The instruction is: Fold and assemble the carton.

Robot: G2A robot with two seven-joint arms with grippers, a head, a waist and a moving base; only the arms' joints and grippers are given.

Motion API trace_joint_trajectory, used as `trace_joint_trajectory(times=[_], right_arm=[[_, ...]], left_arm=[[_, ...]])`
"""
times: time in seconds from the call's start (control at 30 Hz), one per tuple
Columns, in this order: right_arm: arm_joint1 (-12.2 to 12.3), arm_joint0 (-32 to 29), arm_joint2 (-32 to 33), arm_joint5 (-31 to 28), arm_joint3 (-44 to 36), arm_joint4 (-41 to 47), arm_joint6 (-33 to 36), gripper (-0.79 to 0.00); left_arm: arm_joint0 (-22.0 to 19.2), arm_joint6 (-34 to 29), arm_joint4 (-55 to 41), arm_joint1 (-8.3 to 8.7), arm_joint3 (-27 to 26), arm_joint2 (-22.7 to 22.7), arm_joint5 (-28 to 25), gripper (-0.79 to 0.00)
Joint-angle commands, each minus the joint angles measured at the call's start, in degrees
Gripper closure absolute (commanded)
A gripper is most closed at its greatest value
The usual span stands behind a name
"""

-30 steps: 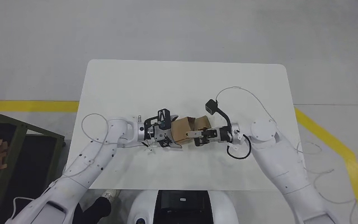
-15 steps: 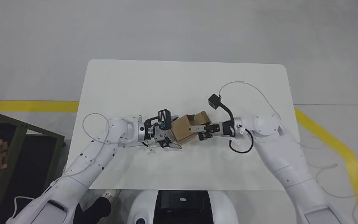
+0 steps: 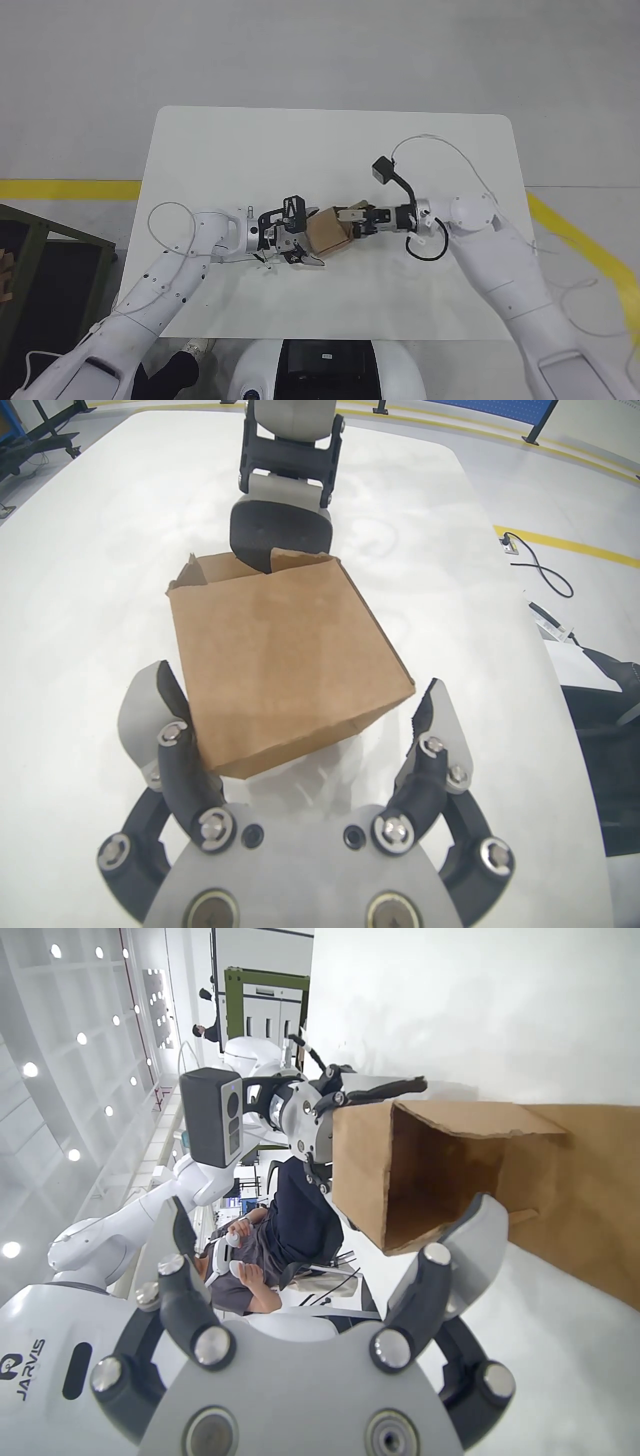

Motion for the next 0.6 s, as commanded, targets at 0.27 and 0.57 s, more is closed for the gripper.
trace_joint_trajectory(times=[0.27, 0.57], right_arm=[[-0.83, -0.29, -1.82, -0.59, 1.83, 4.92, 1.80, -0.785], [-1.14, -1.16, -2.89, -0.58, 1.07, 6.22, 2.78, -0.785]], left_arm=[[0.18, -0.26, 0.37, 0.08, 0.55, -0.58, -0.41, -0.785], [0.74, 0.30, 0.68, 0.40, 0.07, -1.59, -1.18, -0.785]])
